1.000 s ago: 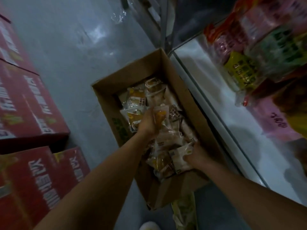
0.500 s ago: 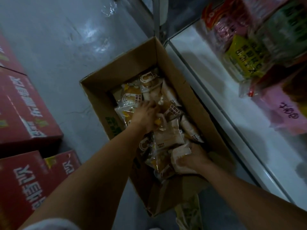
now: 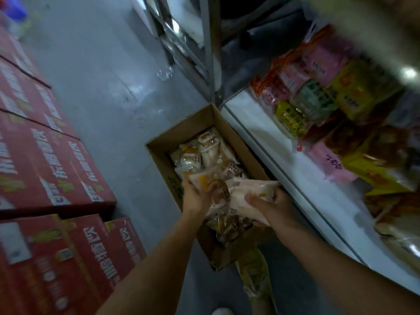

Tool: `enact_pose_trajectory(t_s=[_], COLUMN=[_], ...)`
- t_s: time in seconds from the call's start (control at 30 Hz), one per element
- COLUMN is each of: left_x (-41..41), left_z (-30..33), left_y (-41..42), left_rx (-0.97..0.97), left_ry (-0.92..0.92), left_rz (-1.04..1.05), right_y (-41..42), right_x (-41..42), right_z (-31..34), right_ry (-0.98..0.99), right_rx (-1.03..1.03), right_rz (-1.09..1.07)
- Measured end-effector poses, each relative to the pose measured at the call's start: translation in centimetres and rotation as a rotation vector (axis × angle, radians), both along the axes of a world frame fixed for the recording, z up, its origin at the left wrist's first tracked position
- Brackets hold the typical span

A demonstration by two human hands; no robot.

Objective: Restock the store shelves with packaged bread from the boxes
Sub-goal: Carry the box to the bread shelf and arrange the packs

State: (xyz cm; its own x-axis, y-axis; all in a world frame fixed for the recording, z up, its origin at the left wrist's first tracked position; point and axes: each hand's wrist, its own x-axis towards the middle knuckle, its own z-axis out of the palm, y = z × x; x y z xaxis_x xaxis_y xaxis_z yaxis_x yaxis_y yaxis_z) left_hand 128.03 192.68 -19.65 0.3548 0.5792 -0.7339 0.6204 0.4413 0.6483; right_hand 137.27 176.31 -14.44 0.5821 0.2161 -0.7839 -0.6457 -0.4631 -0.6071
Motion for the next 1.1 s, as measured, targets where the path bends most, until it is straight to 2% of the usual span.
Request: enact_pose_trajectory(t_s=[0.13,0.23,0.37,0.43,0.5,0.57,0.67,0.73,0.8,0.9,0.93,1.03,1.1], left_x=[-1.5,-1.5,-1.6,-1.8,-2.2,-2.6,-3.3,-3.5,-3.5,-3.5,-3.6,-3.9,-3.9], left_z=[8.6,15.5,24.6,29.2,33.7,37.9,42.8,45.1,47.2,50.3,51.8,56.3,58.7], left_y=[-0.5,0.1,-0.5,-1.1,-1.5,-2.2,-3.6,-4.4,-5.1,-5.8,-6.3,-7.6,-8.6], left_rx=[-0.062,-0.212,-0.35,-0.411,-0.555,-0.636,-0.601,-0.562,-0.497,-0.457,-0.44,-0.308,-0.252], left_ry=[-0.091,-0.156,-0.265,-0.398,-0.528,-0.612,-0.719,-0.759,-0.763,-0.793,-0.81,-0.833,-0.862], left_rz=[0.114,0.227,0.223,0.22,0.214,0.176,0.129,0.155,0.184,0.252,0.279,0.322,0.317], right_y=[1.2,2.1,1.9,1.4,0.5,-0.5,-2.2,-3.2,-4.1,-5.7,-6.2,-7.5,-8.2], right_x=[0.0,-0.1,-0.6,-0.9,-1.1,-1.1,-1.2,-1.7,-2.3,-3.4,-3.9,-5.1,-5.9], right_z=[8.1,14.5,22.4,26.0,29.4,32.7,38.0,41.3,44.3,48.2,49.5,53.6,56.5], right_ry=[-0.161,-0.373,-0.92,-1.204,-1.466,-1.656,-1.755,-1.764,-1.705,-1.498,-1.371,-0.793,-0.492], right_rx=[0.16,0.234,0.069,0.074,0.095,0.102,0.128,0.156,0.183,0.197,0.234,0.476,0.561], right_rz=[0.008,0.13,0.553,0.72,0.835,0.929,1.079,1.152,1.138,0.845,0.673,0.145,-0.04])
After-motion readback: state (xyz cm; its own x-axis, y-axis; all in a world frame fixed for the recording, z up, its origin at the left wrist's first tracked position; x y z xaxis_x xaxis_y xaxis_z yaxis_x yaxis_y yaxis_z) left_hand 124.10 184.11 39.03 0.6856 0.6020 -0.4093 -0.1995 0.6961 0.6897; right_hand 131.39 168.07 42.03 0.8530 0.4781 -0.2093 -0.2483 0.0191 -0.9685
